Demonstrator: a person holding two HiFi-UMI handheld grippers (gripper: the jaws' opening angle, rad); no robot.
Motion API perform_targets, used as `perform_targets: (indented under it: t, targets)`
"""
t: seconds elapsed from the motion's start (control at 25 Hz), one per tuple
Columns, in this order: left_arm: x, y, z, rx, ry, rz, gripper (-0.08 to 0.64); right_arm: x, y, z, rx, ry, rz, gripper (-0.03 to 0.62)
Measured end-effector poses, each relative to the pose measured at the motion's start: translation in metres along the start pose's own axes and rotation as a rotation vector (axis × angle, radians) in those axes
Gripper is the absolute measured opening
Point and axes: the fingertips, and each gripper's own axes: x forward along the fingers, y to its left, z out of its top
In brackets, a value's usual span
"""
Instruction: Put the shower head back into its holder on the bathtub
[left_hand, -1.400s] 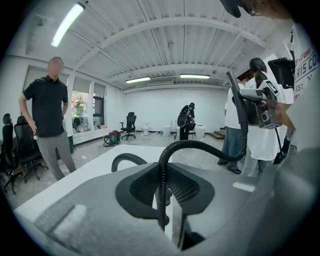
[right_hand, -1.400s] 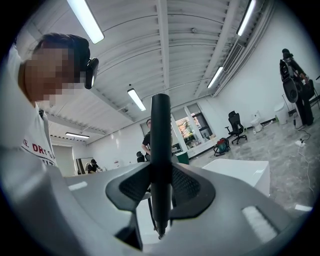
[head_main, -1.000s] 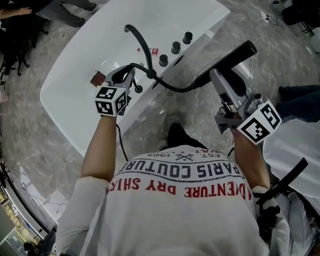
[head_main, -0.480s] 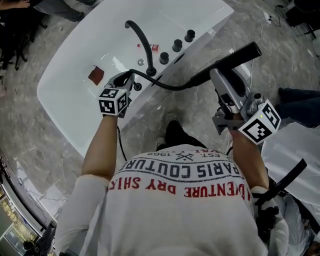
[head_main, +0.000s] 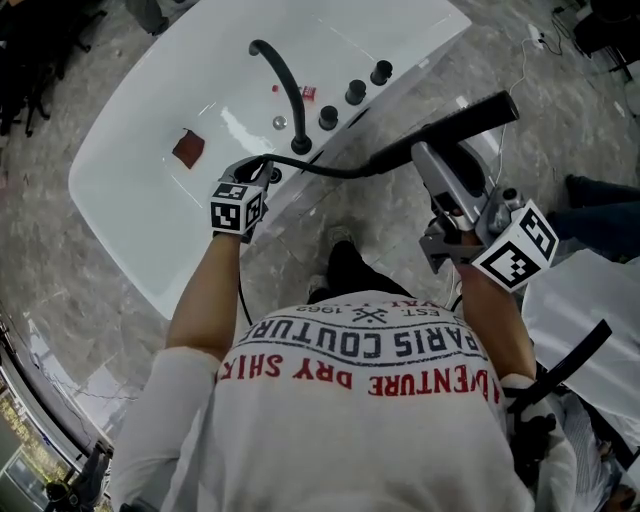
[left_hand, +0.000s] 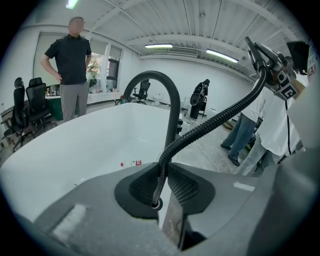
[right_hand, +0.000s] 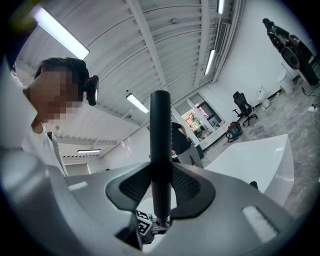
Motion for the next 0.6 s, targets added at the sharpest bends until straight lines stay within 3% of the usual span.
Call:
perform_targets:
  t: [0.6]
  targets:
    - [0.023, 0.005, -0.055, -0.008, 0.135, -0.024, 0.098, 0.031, -0.006, -0.028, 0.006, 0.086, 0.007, 0.126]
